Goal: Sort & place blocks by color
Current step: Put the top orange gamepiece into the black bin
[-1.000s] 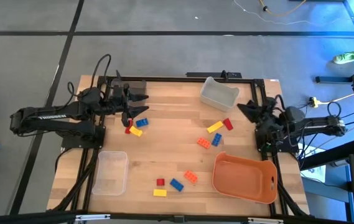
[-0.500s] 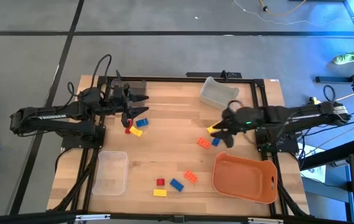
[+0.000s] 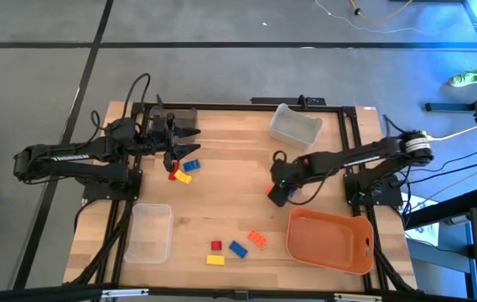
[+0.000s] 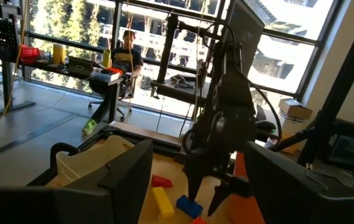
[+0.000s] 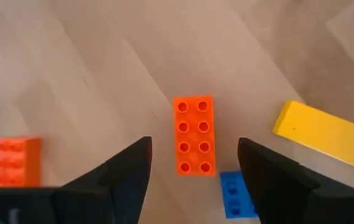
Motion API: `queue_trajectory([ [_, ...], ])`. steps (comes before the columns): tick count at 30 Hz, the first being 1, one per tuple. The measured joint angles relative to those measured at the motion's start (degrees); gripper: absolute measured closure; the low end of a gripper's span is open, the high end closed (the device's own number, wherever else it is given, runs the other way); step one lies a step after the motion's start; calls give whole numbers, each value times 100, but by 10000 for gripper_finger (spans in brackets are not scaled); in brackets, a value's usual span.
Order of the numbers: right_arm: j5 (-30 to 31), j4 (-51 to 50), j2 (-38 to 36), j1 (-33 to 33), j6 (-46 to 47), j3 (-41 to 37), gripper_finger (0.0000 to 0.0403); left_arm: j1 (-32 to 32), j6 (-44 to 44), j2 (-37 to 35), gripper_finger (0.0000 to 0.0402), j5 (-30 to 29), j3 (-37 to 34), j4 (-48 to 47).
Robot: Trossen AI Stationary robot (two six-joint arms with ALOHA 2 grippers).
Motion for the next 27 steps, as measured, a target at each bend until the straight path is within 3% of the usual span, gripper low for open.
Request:
queue_trajectory([
  [13, -3, -43, 1008, 1, 18, 103, 164, 2, 1, 0, 157, -39, 0, 1],
  [27, -144, -52, 1148, 1, -142, 99, 164, 2, 0, 0, 157, -44, 0, 2],
])
